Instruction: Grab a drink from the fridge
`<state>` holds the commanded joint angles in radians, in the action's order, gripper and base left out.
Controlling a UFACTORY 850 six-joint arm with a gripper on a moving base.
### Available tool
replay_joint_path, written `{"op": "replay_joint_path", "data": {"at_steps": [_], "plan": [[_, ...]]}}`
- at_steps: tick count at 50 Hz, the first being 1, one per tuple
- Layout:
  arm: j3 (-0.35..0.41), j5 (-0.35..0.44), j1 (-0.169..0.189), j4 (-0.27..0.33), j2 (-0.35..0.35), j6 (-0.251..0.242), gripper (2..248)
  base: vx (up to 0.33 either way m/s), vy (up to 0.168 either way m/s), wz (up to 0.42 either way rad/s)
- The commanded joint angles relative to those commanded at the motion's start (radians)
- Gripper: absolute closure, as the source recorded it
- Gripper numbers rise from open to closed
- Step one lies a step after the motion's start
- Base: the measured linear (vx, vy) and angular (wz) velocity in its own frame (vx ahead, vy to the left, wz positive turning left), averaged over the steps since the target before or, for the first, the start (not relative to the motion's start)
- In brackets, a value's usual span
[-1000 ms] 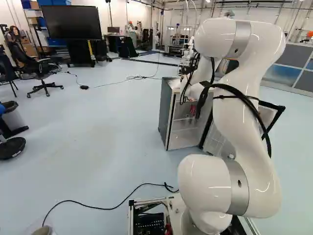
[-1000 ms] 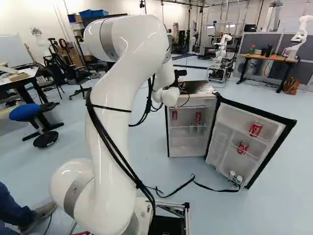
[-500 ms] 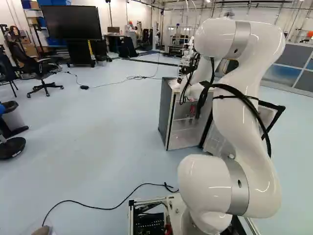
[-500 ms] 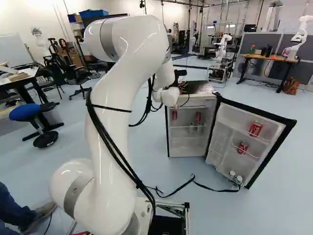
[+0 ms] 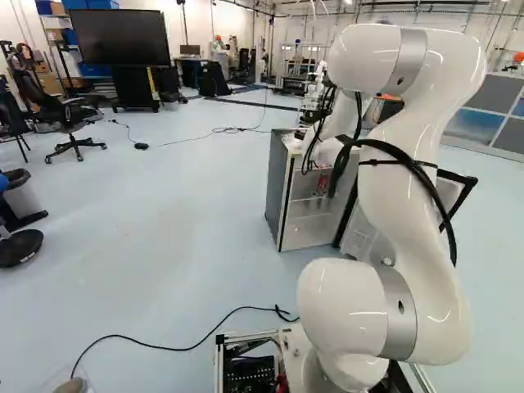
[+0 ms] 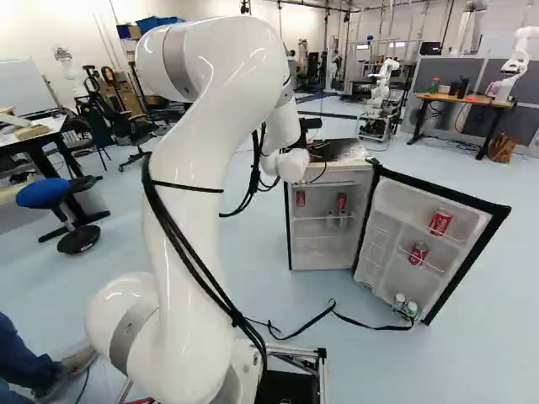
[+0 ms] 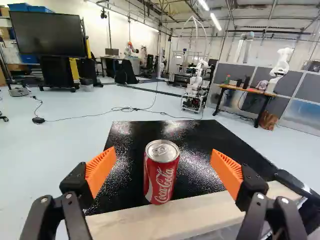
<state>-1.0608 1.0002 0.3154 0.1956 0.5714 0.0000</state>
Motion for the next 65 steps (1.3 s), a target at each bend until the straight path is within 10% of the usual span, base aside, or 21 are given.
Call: {"op": "replay_joint_path", "data": {"at_steps": [65], "plan": [[0.034, -0.015, 0.158, 0.000, -0.146, 0.000, 3, 0.000, 0.000, 0.000]]}}
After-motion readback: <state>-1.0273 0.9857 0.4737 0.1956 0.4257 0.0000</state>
